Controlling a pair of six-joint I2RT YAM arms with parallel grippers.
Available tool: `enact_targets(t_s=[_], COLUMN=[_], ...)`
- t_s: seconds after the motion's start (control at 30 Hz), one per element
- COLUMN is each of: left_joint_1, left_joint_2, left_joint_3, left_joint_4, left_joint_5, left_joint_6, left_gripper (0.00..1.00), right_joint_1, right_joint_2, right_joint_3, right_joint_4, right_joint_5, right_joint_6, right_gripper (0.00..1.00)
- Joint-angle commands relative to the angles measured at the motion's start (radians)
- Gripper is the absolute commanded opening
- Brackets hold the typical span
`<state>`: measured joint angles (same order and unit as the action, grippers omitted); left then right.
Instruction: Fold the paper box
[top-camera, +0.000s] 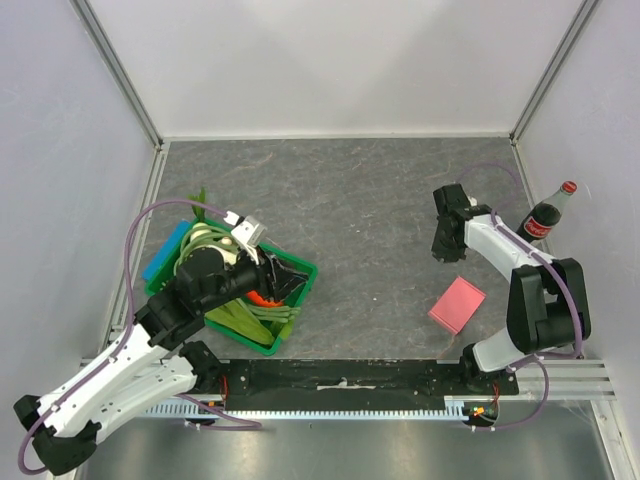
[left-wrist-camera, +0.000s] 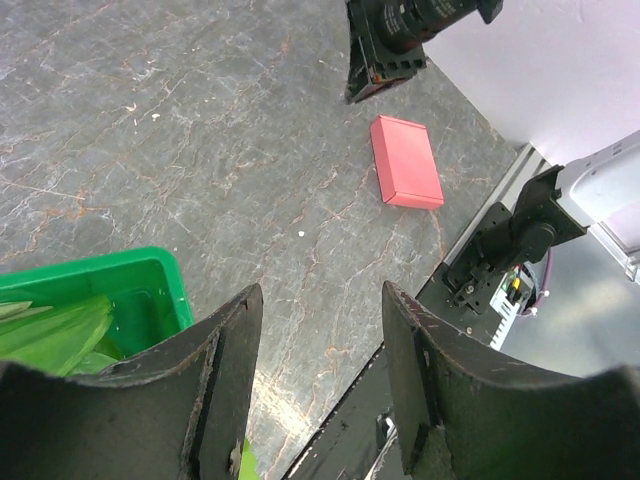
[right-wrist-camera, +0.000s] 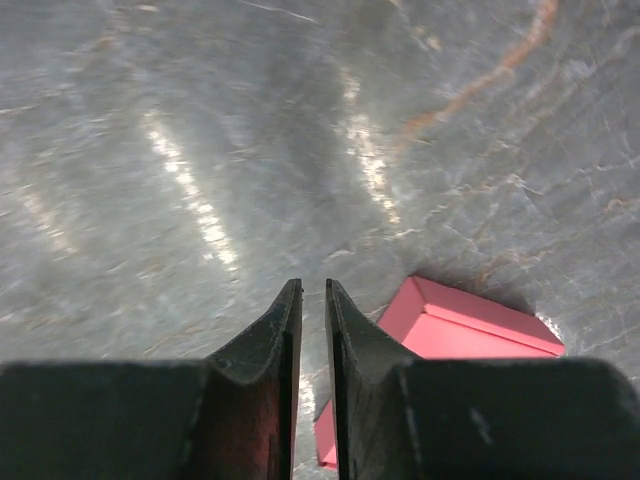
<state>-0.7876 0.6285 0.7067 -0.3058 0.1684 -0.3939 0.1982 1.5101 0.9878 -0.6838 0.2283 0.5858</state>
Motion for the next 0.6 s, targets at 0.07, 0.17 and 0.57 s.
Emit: enact_targets(t_s=[0.07,0.17,0.57], left_joint_1=[-0.001,0.001,0.001], left_joint_2=[-0.024,-0.026,-0.03], left_joint_3=[0.04,0.04,0.04], left_joint_4=[0.002,0.002,0.004], left_joint_5=[0.013,0.013,0.026], left_joint_6=[0.038,0.043,0.047], left_gripper=[0.58,0.58,0.58], right_joint_1=[-0.094,-0.138,-0.261], right_joint_2=[0.012,0.004,-0.093], right_joint_3=[-0.099,-0.145,-0.244], right_joint_4=[0.024,0.036,-0.049], right_joint_5=[0.039,0.002,-0.018], right_joint_6=[0.091,0.106,0.201], right_gripper=[0.2,0.2,0.21])
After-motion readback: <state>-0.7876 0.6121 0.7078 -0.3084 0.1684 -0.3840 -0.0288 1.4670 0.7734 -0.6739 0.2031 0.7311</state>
